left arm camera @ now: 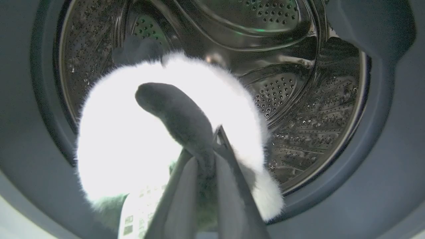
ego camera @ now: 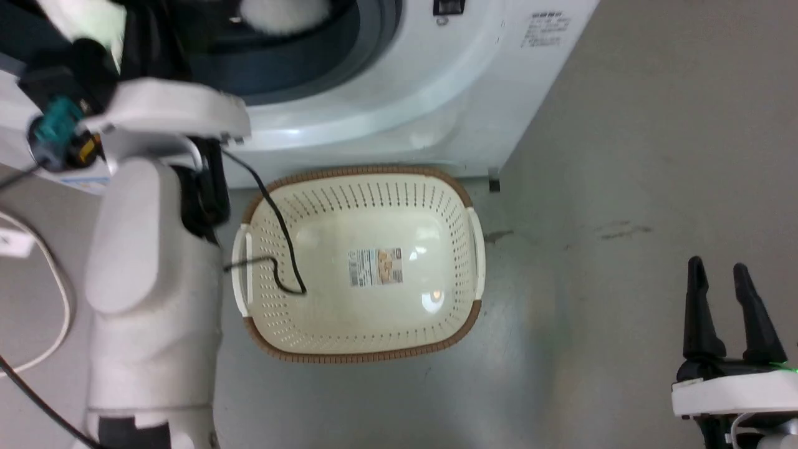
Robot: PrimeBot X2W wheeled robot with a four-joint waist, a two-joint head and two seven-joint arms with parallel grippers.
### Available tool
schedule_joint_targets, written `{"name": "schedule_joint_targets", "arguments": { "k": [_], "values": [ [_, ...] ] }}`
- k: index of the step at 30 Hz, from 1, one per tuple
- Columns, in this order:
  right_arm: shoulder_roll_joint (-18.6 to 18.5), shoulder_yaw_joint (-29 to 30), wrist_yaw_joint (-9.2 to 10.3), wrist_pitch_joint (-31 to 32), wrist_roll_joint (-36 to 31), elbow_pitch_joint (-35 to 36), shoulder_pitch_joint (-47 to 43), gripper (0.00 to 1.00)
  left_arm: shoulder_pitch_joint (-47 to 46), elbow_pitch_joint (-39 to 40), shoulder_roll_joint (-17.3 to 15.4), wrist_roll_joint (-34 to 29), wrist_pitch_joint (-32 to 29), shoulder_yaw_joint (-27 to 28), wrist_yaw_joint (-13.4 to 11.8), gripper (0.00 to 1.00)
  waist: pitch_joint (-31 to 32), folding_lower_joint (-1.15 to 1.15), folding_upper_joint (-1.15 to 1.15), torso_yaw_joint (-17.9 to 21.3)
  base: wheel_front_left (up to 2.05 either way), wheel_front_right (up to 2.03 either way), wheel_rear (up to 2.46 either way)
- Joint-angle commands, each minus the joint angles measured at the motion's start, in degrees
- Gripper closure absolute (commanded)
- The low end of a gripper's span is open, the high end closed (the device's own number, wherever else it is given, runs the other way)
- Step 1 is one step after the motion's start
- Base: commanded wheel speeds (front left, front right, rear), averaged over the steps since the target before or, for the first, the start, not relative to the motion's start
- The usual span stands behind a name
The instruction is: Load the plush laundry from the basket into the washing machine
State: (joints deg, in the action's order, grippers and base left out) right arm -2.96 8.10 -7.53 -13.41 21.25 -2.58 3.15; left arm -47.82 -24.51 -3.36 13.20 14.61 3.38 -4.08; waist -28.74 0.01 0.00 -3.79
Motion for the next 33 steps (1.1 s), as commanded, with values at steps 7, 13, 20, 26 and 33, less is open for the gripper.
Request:
{"name": "schedule_joint_targets", "arguments": {
  "k": [7,13,20,26,33],
  "values": [
    [0.1,0.6,0.04,1.2,-1.0,3.8,1.7,0.00,-9.6,-2.2,-2.5,-0.8,0.4,1.8,0.6,1.00,-7.0,-0.01,0.00,0.9,0.00,0.00,0.00],
    [0.1,0.9,0.04,1.8,-1.2,6.4,2.2,0.00,-16.9,-6.0,-4.8,-0.9,0.4,2.9,0.4,1.00,-11.5,-0.01,0.00,2.0,0.00,0.00,0.00],
    [0.1,1.5,0.04,2.0,-1.1,9.5,2.4,0.00,-25.0,-9.6,-7.5,-1.4,-2.1,2.1,0.4,1.00,-16.6,-0.01,0.00,3.4,0.00,0.00,0.00],
    [0.1,2.0,0.04,2.0,-0.8,11.3,1.7,0.00,-31.0,-11.8,-9.4,-1.4,-7.5,1.3,0.6,1.00,-20.0,-0.01,0.00,3.9,0.00,0.00,0.00],
    [0.1,1.9,0.04,1.9,-0.9,12.3,1.1,0.00,-36.4,-15.4,-10.7,0.1,-19.0,0.9,0.3,1.00,-22.4,-0.01,0.00,3.7,0.00,0.00,0.00]
  ]
}}
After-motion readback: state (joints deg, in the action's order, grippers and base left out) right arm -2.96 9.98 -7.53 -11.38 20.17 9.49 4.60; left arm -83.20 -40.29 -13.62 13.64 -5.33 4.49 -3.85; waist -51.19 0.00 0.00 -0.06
